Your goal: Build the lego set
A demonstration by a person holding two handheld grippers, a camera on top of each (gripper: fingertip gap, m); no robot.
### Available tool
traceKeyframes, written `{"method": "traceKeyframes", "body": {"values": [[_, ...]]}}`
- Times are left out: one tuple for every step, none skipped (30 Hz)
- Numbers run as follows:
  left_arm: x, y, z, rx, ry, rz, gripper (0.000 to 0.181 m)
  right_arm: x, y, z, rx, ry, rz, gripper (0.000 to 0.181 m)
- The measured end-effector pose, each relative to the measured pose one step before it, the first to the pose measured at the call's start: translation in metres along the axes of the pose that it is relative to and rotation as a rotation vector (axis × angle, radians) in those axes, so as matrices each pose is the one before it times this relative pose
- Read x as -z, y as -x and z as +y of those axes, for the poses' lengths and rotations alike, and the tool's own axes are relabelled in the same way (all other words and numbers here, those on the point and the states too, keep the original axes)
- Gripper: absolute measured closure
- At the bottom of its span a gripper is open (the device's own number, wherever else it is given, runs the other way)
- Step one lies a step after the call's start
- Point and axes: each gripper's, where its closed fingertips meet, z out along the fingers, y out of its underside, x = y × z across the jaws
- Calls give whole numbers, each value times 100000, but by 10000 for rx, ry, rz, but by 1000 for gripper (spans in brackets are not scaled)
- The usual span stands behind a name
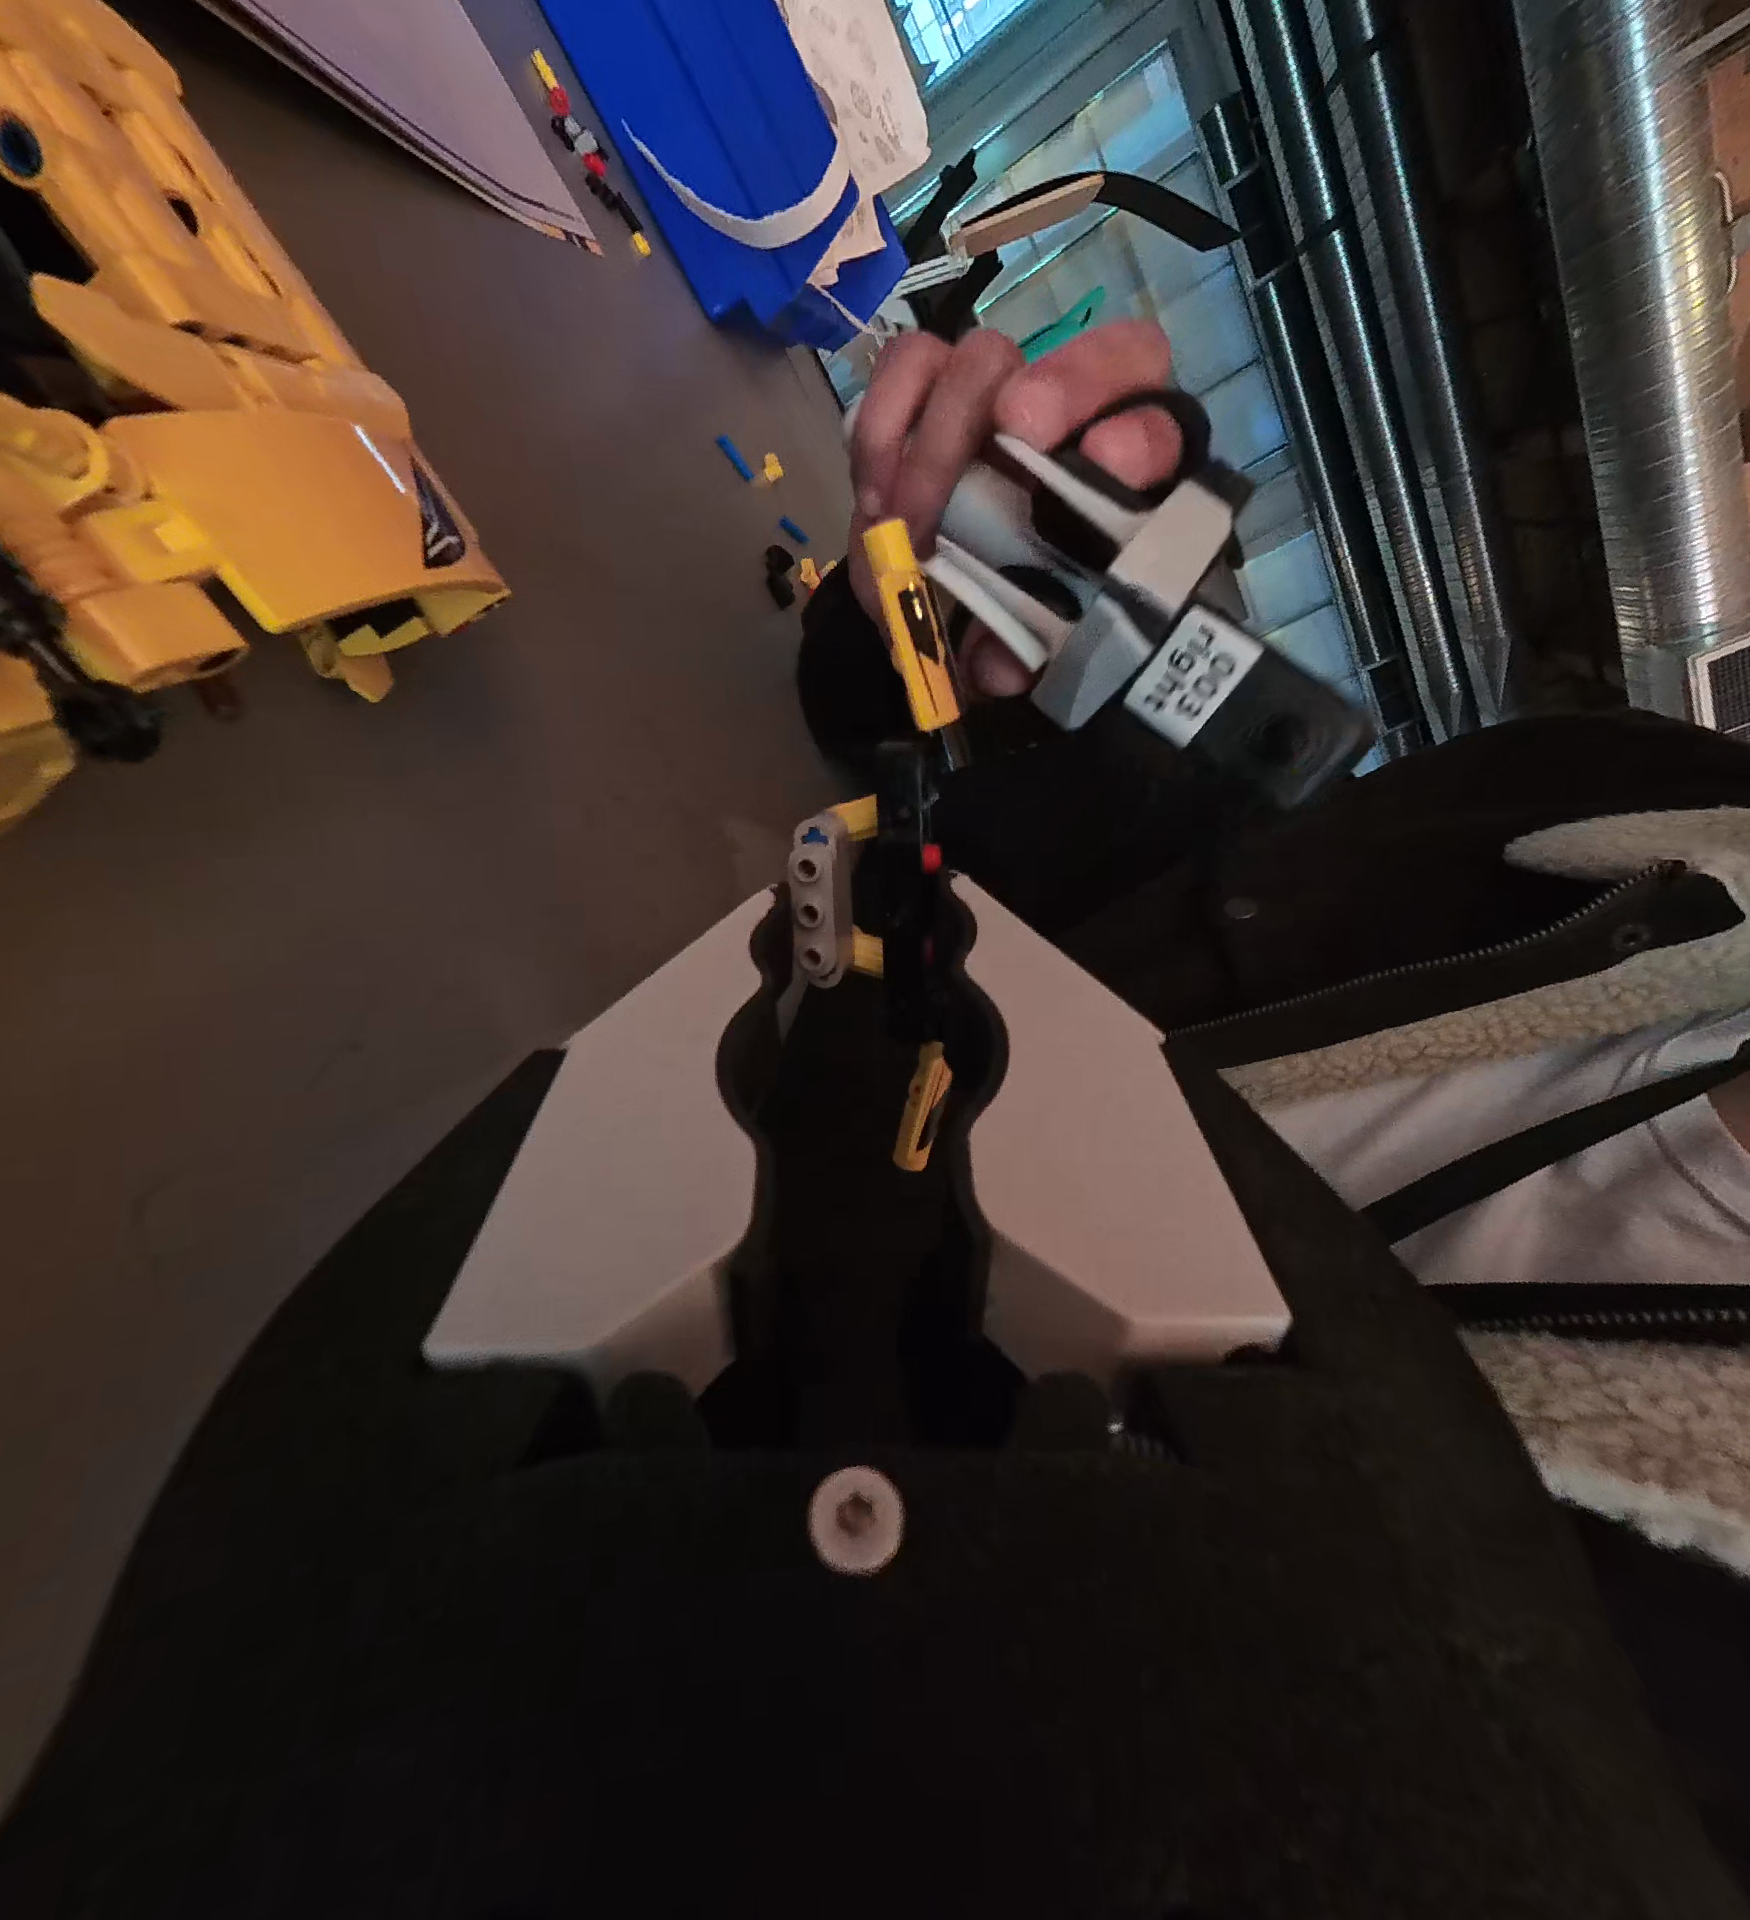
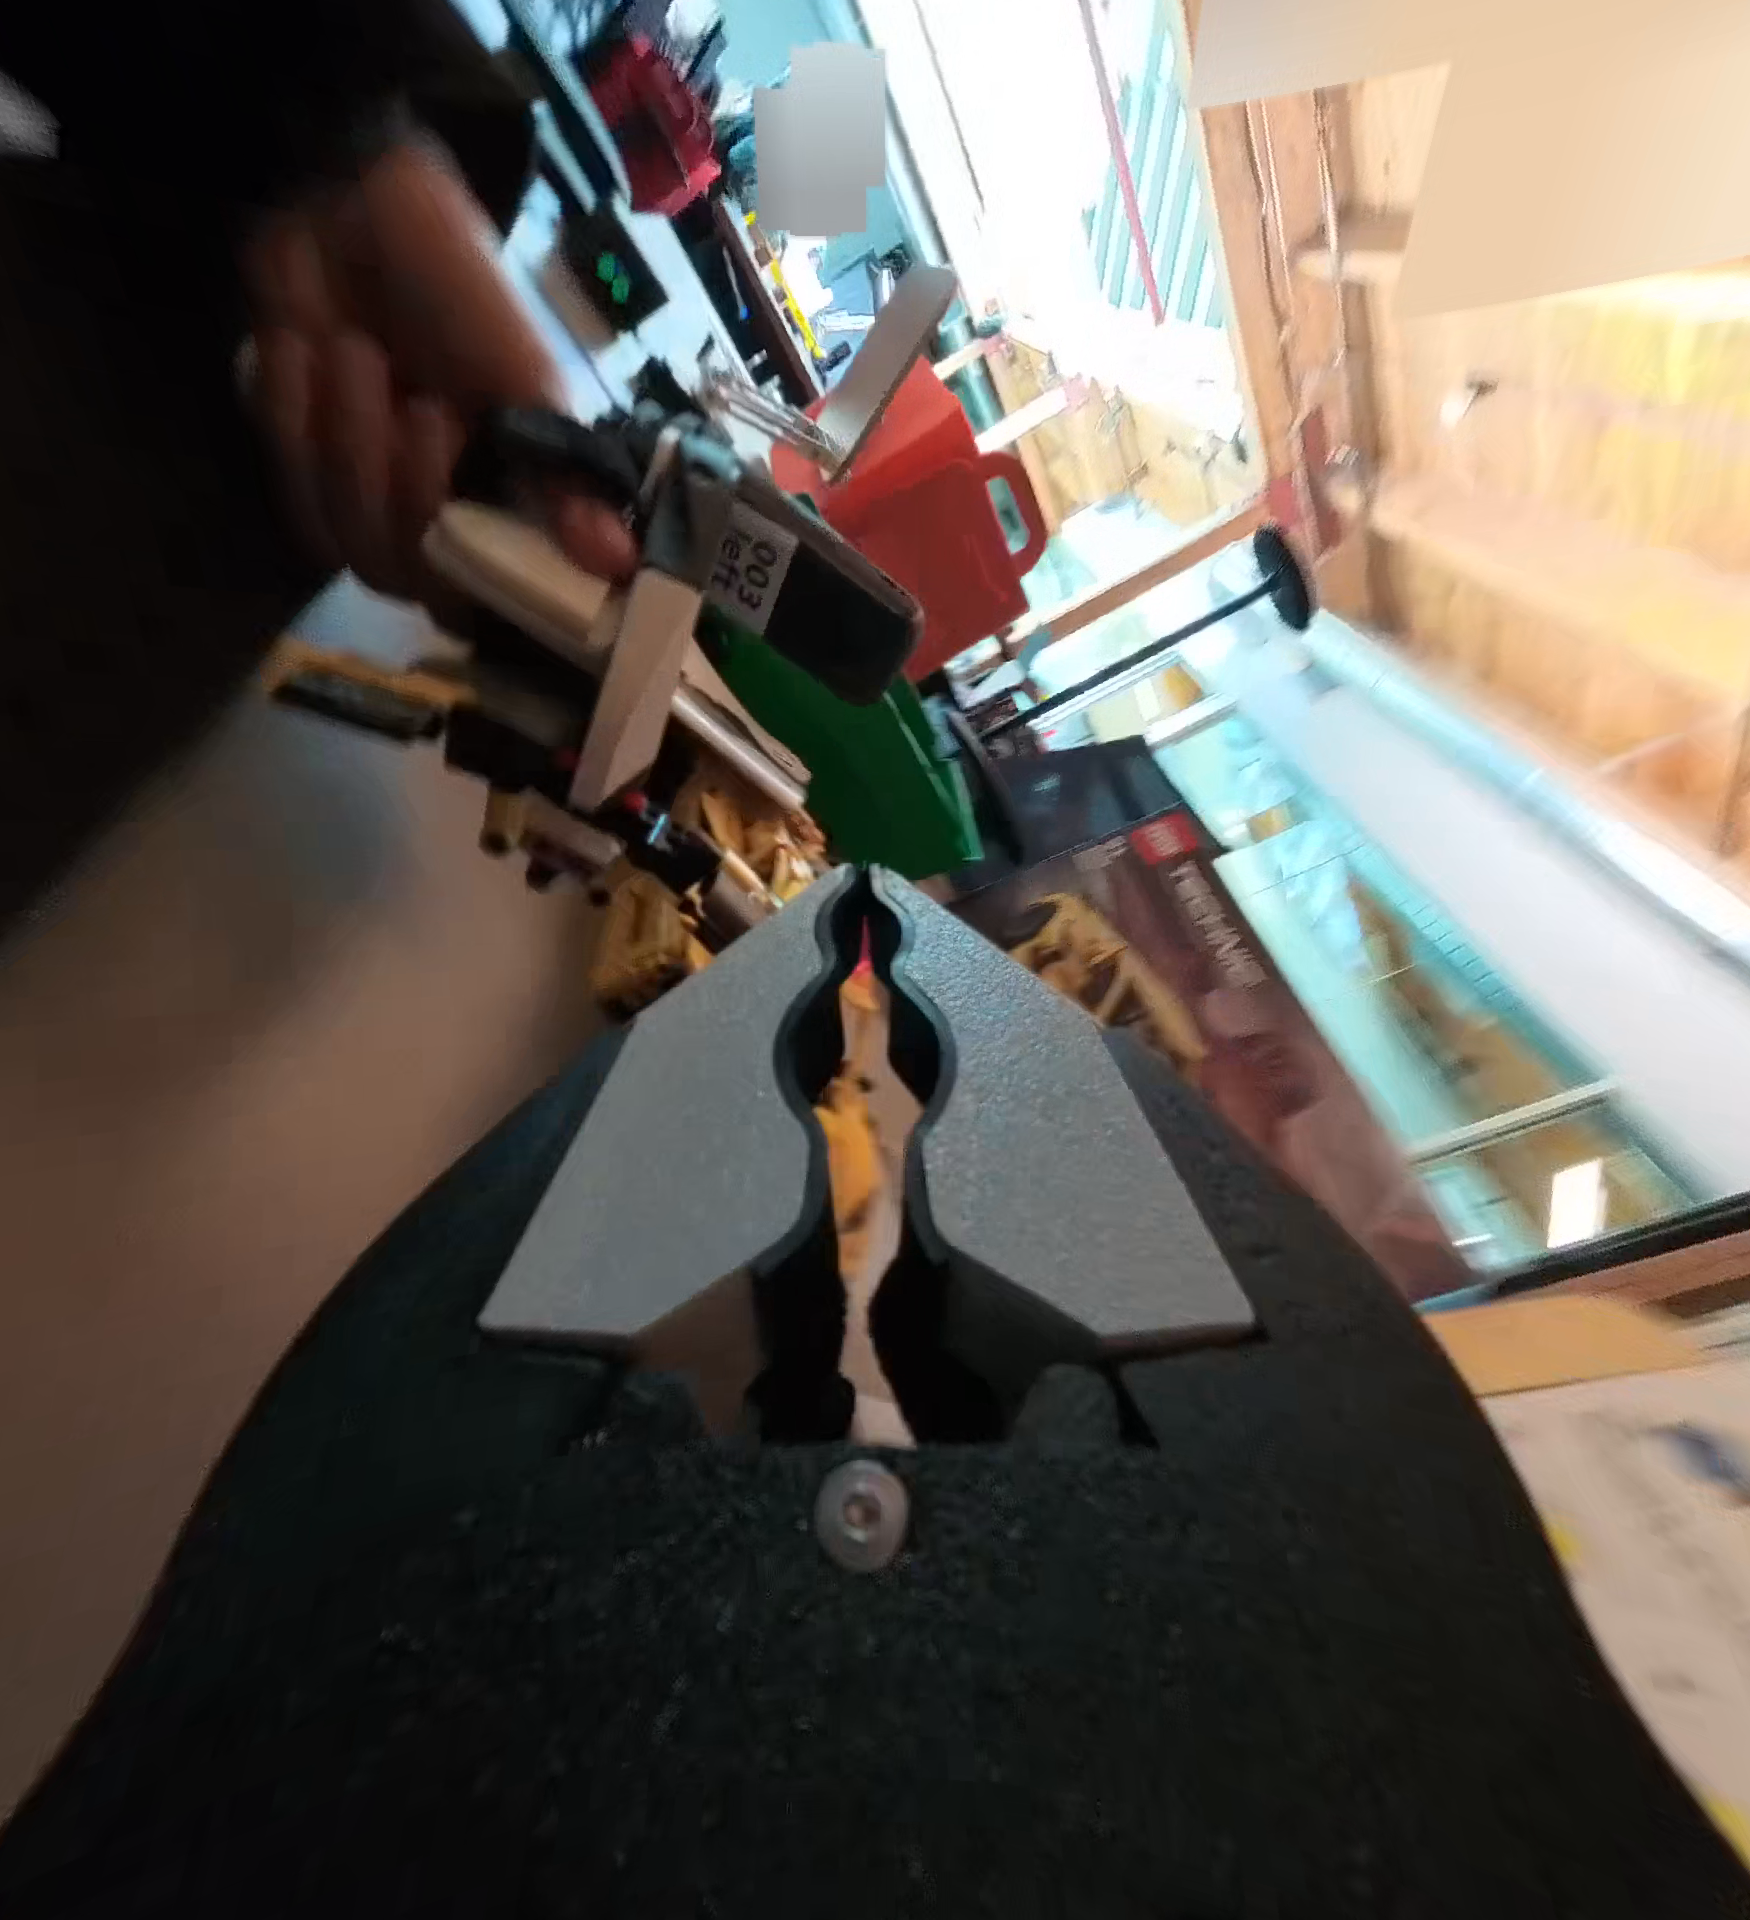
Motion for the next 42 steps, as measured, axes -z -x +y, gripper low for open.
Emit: {"method": "traceKeyframes", "body": {"values": [[-43,27,38,-11,28,-21,156,96,-345,44,-1082,-93,-140,181],[-29,16,31,-22,20,-23,156,128,-604,108,-849,-6,127,181],[-25,18,30,-20,14,-19,156,122,-894,89,-632,-37,390,181],[-22,5,19,-7,14,-3,156,95,-564,-21,-383,-124,222,181],[-18,-22,26,0,19,12,156,68,-148,70,-132,-16,-11,181],[-24,-21,37,-3,25,20,156,41,70,129,57,74,-66,181],[-33,-27,54,-8,32,13,156,-26,175,79,182,65,-45,181],[-33,-10,42,-9,29,6,156,-57,146,49,273,71,28,181],[-22,-14,23,-8,15,1,156,-81,169,50,379,87,55,181],[-1,-2,6,5,1,5,156,-95,145,80,453,108,105,181],[14,-12,-21,27,-13,24,156,-34,146,-5,428,17,127,181],[44,-12,-64,47,-36,41,156,-16,410,-149,451,-109,-79,181],[68,-11,-81,64,-58,46,156,-51,430,-69,436,-76,-115,181],[80,12,-101,81,-63,44,156,-54,287,-41,449,-79,-37,181],[75,79,-103,106,-60,9,156,-17,83,-111,452,-114,96,181],[46,141,-109,119,-50,-21,156,8,56,8,407,-21,61,181],[35,84,-61,99,-26,3,156,16,-20,36,337,15,76,181],[23,23,-36,57,-19,19,156,38,-6,-21,276,-17,56,181],[36,28,-27,11,-32,-11,156,23,101,4,241,-1,-27,181],[15,13,-1,-21,-14,-28,156,20,102,-27,266,4,-15,181],[-31,-1,39,-27,29,-14,156,-5,85,-69,260,-20,8,181],[-61,13,65,-24,47,-22,156,-27,109,-56,215,-12,-11,181],[-49,26,63,-29,39,-39,156,-19,33,-46,163,-15,28,181],[-37,-2,37,-21,33,-7,156,7,-34,-61,106,-31,55,181],[-17,-28,21,4,18,25,156,1,-17,-20,87,-10,14,181],[5,-10,-9,27,1,23,156,17,-49,13,131,9,36,181],[6,-6,-7,33,2,33,156,40,-129,-26,171,-12,94,181],[-1,-39,15,16,12,36,156,9,2,-17,118,1,0,181],[-21,-12,28,-13,17,2,156,-10,104,16,75,26,-56,181],[-21,5,39,-29,20,-21,156,-24,117,-26,92,10,-41,181],[-38,-17,44,-29,26,-15,156,-17,91,-72,95,-5,-15,181],[-21,10,33,-22,19,-18,156,-14,67,-96,65,-13,-19,181],[-17,13,18,-12,8,-17,156,-15,60,-107,52,-7,-27,181],[-4,1,8,-2,8,0,156,-15,18,-99,69,-14,6,181],[-18,-26,25,1,19,15,156,1,3,-81,75,-18,9,181],[-23,-29,46,-1,29,15,156,-11,8,-47,61,-9,-3,181],[-42,-5,40,-10,30,3,156,-6,14,-31,61,-9,5,181],[-28,-20,48,-19,26,-2,156,5,30,-10,24,-4,-12,181],[-24,-33,42,-17,28,10,156,0,12,-19,-3,-8,-7,181],[-33,-29,47,-13,30,11,156,6,-14,-45,-5,-13,0,181],[-30,-11,39,-12,22,-2,156,24,-12,-81,0,-38,-6,181],[-23,-7,23,-11,15,-2,156,19,38,-100,-17,-41,-32,181]]}}
